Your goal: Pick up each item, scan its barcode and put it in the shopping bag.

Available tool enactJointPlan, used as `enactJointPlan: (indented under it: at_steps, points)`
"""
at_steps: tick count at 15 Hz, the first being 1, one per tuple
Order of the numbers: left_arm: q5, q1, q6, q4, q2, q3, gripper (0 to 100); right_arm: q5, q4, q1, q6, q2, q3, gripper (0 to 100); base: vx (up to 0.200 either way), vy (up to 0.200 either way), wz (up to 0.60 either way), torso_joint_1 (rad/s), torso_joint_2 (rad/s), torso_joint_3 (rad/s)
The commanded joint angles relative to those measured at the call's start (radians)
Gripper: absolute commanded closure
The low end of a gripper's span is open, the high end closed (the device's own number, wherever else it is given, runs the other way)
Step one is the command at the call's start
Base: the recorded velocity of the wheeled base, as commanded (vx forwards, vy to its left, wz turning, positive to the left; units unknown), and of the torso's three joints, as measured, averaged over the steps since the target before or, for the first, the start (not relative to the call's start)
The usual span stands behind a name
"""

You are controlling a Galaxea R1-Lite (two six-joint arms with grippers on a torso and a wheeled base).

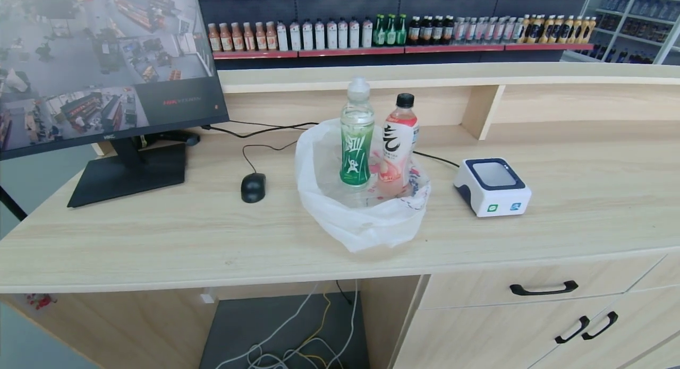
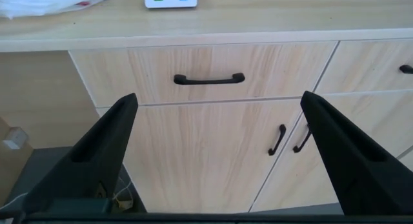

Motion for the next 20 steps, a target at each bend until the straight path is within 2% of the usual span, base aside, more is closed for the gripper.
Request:
enactJointPlan:
  at_steps: [1,13,20]
  points:
    - [0.0,0.0,-0.001,0.0,0.0,0.0,0,0.001,-0.001,0.0,0.001,0.002,0.0,0,0.0,-0.2,0.0,-0.002,0.0,0.002]
    - [0.002,0.002,-0.007,0.0,0.0,0.0,0,0.004,0.012,-0.002,0.048,0.002,0.015,0,0.0,-0.2,0.0,0.002,0.0,0.004]
    - [0.002,0.002,-0.008,0.0,0.0,0.0,0,0.004,0.012,-0.002,0.047,0.003,0.015,0,0.0,0.0,0.0,0.0,0.0,0.0]
